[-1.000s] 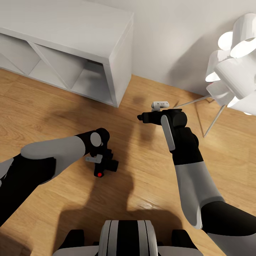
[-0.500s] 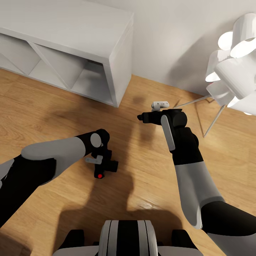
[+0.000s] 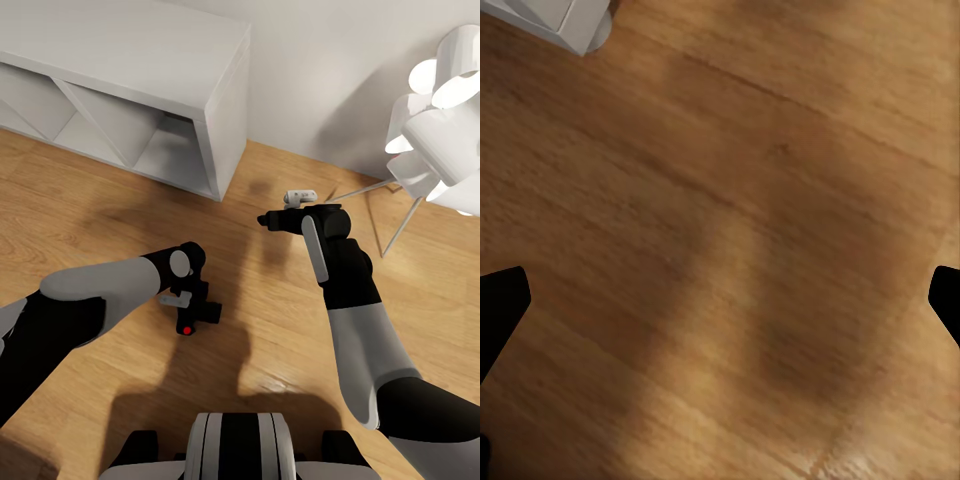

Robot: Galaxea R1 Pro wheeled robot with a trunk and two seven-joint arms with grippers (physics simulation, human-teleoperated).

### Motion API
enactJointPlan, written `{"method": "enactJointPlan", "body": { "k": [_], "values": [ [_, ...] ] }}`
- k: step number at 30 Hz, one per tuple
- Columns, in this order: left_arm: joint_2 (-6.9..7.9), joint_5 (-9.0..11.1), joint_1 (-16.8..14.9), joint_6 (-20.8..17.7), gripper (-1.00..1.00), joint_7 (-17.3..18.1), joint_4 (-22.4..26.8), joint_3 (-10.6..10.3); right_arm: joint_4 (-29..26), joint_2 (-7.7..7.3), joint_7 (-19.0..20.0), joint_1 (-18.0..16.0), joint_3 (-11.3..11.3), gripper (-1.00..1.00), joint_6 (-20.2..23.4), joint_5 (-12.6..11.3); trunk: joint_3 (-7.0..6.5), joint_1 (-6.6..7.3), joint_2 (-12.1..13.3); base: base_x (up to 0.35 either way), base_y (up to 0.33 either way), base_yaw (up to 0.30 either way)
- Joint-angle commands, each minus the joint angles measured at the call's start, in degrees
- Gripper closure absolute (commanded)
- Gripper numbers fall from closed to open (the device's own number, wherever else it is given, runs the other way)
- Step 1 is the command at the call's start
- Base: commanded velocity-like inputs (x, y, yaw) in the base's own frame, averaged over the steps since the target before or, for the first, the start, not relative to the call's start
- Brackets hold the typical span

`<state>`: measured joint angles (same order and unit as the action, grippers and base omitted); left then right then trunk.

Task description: Attach the digital camera to the camera tripod in the bedroom.

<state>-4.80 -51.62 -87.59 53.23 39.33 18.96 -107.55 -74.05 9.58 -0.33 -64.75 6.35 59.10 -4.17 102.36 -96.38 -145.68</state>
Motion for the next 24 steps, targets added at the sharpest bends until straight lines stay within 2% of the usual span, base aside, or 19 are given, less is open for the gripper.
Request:
{"method": "enactJointPlan", "body": {
  "k": [1,24],
  "values": [
    [0.0,0.44,0.57,-0.23,1.0,-0.04,0.11,0.18,-0.04,0.0,-0.08,-0.03,-0.02,-1.0,0.23,-0.23,0.04,-0.01,-0.01,0.0,0.0,0.0],
    [-0.74,0.72,-0.47,-0.23,1.0,-0.14,0.55,0.23,-0.04,0.0,-0.06,-0.03,-0.02,-1.0,0.23,-0.23,0.04,-0.01,-0.01,0.0,0.0,0.0]
  ]
}}
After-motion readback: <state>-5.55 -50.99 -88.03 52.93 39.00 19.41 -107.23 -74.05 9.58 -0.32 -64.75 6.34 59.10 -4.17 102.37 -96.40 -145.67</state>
